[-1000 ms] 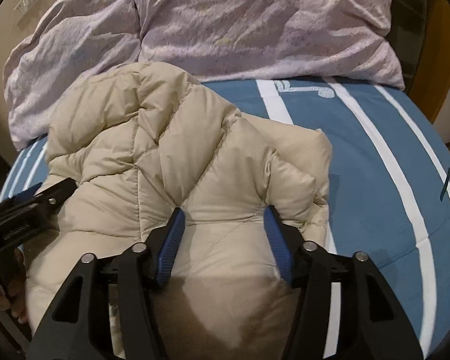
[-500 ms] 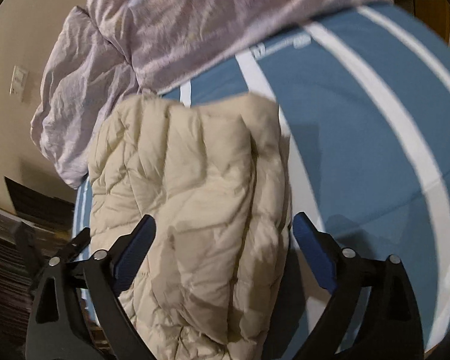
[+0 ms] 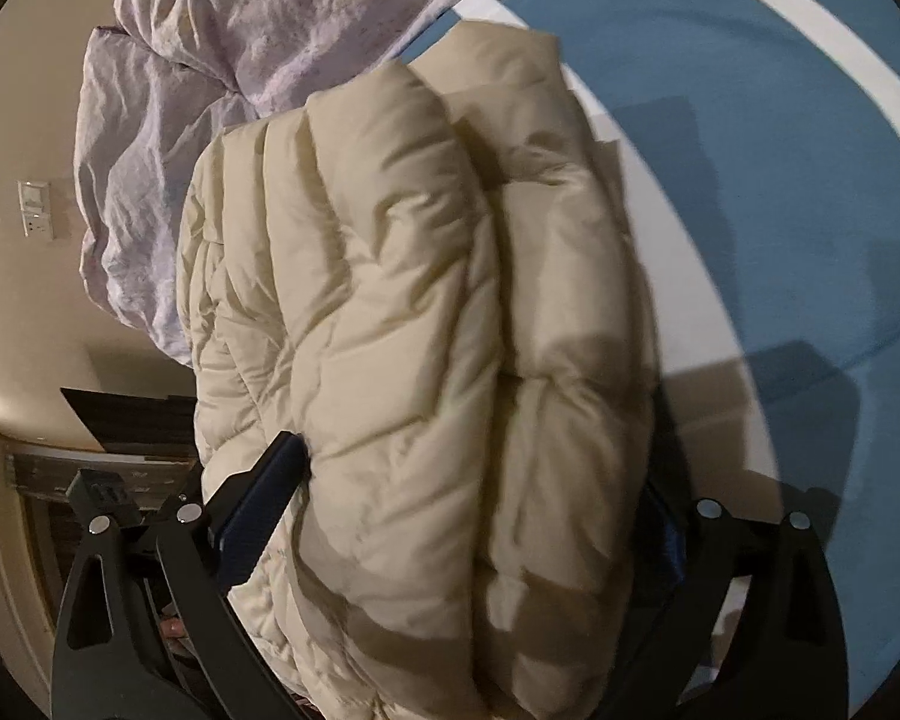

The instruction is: Fold large clothes

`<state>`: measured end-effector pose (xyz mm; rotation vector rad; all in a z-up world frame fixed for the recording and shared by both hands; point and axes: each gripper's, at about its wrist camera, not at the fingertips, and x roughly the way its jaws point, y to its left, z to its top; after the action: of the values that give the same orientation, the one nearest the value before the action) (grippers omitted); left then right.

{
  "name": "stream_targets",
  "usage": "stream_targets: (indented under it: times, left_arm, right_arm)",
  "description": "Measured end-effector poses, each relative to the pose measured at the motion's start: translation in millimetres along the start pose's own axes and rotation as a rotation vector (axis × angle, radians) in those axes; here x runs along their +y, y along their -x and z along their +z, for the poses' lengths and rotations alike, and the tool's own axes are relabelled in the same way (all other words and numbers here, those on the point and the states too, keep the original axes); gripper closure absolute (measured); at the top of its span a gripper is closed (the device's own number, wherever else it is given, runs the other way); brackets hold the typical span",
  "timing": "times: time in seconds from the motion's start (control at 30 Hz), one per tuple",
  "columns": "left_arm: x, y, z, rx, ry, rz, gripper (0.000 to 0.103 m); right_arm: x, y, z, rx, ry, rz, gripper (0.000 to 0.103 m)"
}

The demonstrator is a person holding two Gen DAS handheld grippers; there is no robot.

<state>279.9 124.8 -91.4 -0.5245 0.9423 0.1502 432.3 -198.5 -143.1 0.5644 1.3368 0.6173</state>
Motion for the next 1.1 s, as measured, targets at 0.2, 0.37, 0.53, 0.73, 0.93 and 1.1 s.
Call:
stream_targets:
  times: [0.2, 0.37, 0.53, 0.73, 0.93, 1.1]
  left_arm:
    - [5.8, -11.1, 6.9, 0.039, 0.066, -0.09, 0.016]
    - [9.0, -26.7, 11.3, 0.087, 0.137, -0.178, 0.016]
    - [10.2, -40.6, 12.7, 0.121, 0.191, -0.241, 0.023]
    - [17.1, -40.7, 16.0, 0.109, 0.23, -0.305, 0.055]
    - [24.7, -22.4, 35.5, 0.064, 0.212, -0.349, 0.075]
    - [36.5, -2.9, 65.4, -0.009, 0.21, -0.356, 0.076]
  right_arm:
    - [3.8, -11.4, 0.7, 0.016, -0.002, 0.085, 0.008]
    - [-3.3, -14.6, 1.2, 0.025, -0.03, 0.133, 0.027]
    - [-3.4, -17.0, 0.6, 0.021, -0.034, 0.179, 0.041]
    - [3.0, -19.0, 3.9, 0.005, -0.021, 0.274, 0.057]
    - [16.9, -25.6, 14.1, -0.014, -0.004, 0.361, 0.064]
    - [46.4, -38.1, 34.1, -0.023, 0.036, 0.394, 0.065]
